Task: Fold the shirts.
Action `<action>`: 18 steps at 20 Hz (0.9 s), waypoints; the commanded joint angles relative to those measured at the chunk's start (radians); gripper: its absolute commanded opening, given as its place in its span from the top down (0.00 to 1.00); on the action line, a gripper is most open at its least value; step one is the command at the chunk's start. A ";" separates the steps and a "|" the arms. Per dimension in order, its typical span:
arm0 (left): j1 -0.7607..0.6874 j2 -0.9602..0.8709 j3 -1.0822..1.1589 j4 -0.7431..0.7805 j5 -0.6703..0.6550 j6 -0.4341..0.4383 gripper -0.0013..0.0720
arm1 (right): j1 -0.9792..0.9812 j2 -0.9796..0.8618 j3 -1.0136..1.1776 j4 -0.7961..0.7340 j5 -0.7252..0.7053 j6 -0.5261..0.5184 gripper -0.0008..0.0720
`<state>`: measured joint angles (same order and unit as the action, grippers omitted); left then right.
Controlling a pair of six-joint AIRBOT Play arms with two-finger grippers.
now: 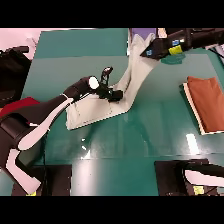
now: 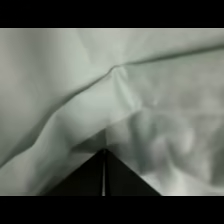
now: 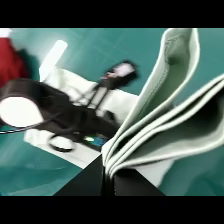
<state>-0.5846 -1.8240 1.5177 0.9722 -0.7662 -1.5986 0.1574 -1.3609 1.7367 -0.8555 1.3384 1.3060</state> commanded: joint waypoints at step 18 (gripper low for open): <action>0.541 0.671 0.087 0.391 -0.309 0.037 0.94 | 0.514 -0.296 0.006 0.045 -0.333 -0.087 0.46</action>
<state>-0.0589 -1.1934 1.6039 1.3476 -1.0485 -1.5742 0.6971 -1.6398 1.7496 -0.7029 0.9546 1.1973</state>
